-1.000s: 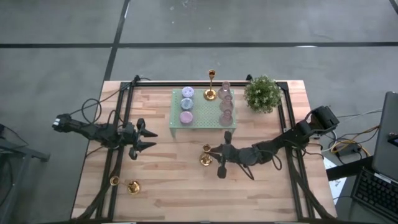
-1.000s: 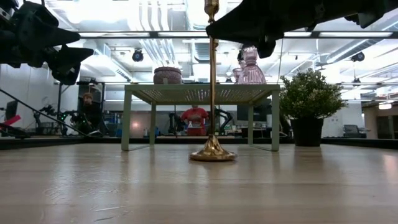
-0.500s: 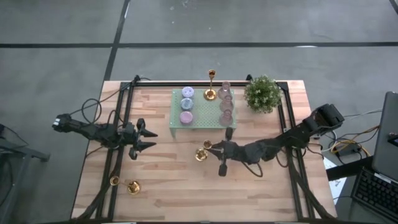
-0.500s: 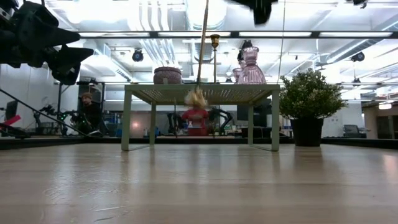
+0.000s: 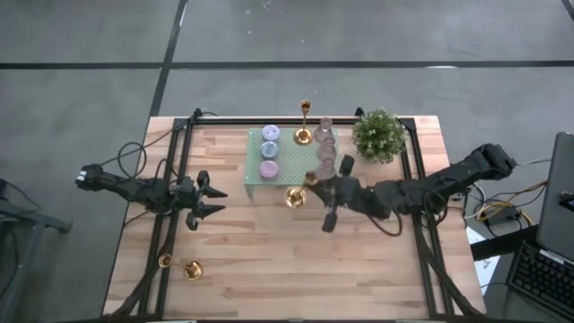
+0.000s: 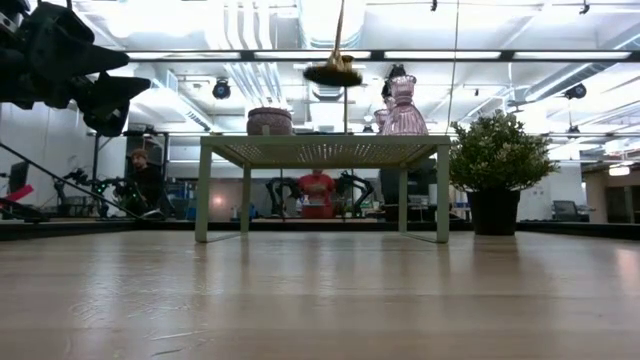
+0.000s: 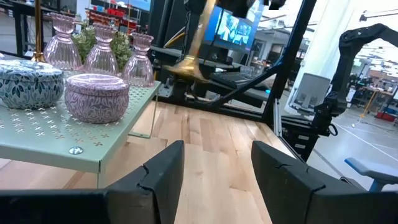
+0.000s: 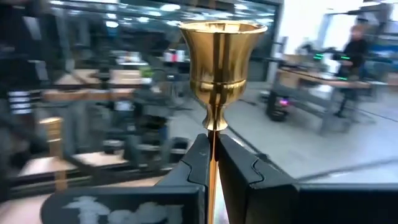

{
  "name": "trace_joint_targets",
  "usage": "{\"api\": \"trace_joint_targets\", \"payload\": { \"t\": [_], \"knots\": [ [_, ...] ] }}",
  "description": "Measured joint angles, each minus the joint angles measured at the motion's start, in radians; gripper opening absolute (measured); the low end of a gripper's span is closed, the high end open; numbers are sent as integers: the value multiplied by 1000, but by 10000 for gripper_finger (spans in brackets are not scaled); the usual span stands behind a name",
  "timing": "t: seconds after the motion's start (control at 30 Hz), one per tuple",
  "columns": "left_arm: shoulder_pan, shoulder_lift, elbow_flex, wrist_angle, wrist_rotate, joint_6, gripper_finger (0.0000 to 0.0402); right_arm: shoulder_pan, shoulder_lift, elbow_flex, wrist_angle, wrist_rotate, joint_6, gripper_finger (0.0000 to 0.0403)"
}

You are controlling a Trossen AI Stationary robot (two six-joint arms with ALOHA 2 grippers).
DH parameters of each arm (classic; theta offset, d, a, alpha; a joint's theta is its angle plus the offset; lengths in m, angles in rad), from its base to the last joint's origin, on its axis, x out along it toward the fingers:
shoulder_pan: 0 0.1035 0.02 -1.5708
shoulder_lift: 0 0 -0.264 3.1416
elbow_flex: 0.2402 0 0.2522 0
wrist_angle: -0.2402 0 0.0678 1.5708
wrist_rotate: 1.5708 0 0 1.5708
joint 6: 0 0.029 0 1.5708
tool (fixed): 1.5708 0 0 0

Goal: Pick & Place candle stick holders
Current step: Put the top gold candle holder on the shelf aligned with the other gold candle holder

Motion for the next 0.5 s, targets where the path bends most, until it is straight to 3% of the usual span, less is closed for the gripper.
{"api": "trace_joint_targets", "payload": {
  "t": [0.33,0.5],
  "knots": [
    [0,0,0,0,0,0,193,-136,46,75,-31,120,-1,13],
    [0,0,0,0,0,0,193,-209,90,125,-72,127,46,13]
  ]
}}
